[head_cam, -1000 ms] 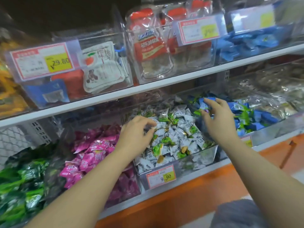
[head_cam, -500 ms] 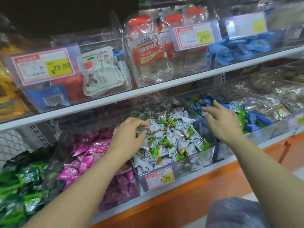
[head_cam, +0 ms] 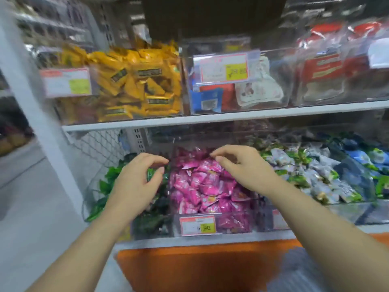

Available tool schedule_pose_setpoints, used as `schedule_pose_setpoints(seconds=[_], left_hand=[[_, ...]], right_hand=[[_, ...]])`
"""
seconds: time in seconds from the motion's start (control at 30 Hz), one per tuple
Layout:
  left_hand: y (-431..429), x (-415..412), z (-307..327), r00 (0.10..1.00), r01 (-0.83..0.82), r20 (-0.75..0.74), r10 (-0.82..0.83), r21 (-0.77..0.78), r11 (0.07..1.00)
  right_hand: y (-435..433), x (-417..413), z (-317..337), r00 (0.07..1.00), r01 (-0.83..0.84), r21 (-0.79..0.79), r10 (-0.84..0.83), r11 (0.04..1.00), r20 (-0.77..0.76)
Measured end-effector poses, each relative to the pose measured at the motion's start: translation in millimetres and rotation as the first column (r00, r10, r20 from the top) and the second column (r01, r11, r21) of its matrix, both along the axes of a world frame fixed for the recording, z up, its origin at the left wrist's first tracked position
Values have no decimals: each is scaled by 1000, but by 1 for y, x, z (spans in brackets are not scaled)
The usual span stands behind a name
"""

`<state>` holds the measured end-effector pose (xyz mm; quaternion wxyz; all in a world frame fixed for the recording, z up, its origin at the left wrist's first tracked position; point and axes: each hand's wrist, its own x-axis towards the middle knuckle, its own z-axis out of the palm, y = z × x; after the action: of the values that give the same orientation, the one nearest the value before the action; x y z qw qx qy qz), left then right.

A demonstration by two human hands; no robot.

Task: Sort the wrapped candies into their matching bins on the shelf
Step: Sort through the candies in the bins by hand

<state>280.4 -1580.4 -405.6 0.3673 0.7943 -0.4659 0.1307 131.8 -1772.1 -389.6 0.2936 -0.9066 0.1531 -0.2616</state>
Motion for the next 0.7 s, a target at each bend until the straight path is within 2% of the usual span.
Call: schedule_pose_setpoints(seconds=[0.2, 0.37, 0.53, 0.63, 0.7], left_hand=[[88, 42, -20, 977, -212, -42, 208, -142, 967], [125, 66, -42, 957, -284, -112, 267, -187, 941], [131, 78, -50, 937, -313, -214, 275, -169, 935], [133, 82, -57, 930, -307, -243, 275, -108, 945], [133, 84, -59, 921, -317, -258, 291, -66, 946]], right_hand=[[69, 75, -7, 949, -297, -31, 291, 954, -125], [109, 131, -14, 788, -568, -183, 465, 802, -404], [133, 186, -29, 674, -704, -287, 482, 650, -560], [137, 208, -39, 598, -760, -308, 429, 572, -677], [134, 216, -42, 579, -781, -352, 389, 515, -717]])
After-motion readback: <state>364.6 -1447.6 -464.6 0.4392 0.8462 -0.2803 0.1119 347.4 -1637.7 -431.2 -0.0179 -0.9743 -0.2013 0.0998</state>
